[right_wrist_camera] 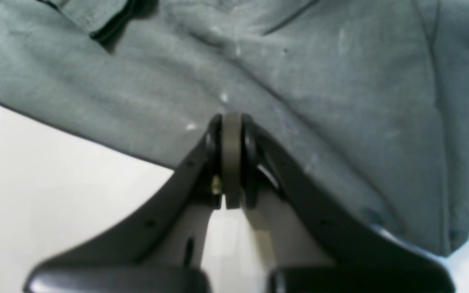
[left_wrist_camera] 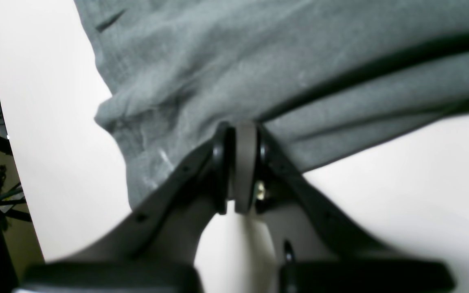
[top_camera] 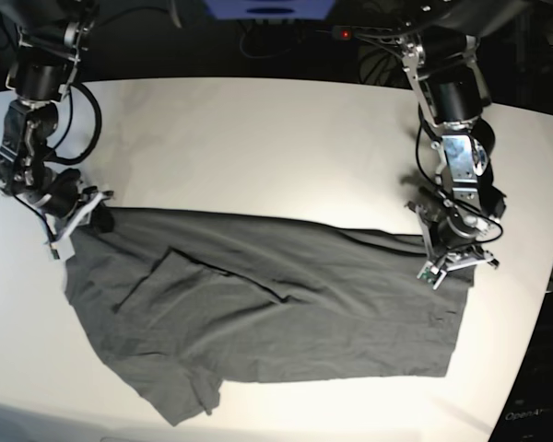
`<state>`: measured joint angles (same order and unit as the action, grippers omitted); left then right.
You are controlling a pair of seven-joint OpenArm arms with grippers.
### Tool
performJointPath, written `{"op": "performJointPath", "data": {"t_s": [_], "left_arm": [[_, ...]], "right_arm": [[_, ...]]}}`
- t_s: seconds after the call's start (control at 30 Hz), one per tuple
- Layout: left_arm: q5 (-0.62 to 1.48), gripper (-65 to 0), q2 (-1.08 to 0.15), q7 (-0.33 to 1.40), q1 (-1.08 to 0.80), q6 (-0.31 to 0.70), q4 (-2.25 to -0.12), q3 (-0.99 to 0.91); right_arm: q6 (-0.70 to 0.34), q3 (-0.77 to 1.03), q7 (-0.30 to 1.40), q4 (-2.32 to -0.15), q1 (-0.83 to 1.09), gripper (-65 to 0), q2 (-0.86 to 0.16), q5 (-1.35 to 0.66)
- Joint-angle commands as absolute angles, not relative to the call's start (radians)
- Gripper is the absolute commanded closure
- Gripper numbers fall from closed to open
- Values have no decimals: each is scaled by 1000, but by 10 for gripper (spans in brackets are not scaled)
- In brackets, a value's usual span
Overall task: Fold the T-shirt properly
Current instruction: 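Release the shirt with the right gripper and raise it away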
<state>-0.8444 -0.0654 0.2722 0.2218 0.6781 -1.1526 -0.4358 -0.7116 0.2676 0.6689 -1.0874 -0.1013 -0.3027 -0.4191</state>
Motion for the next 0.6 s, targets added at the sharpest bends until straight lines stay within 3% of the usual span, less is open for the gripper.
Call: {"op": "performJointPath", "data": {"t_s": [0.0,0.57], "left_arm": [[-865,-35,-71,315,225,688,-1145,-438],[-871,-35,-61,318,48,698,-1265,-492]], "right_arm": [[-698,268,763,-1081,-87,-6,-321,-335],[-698,272,757,-1087,-8,-6,-323,-337]]}}
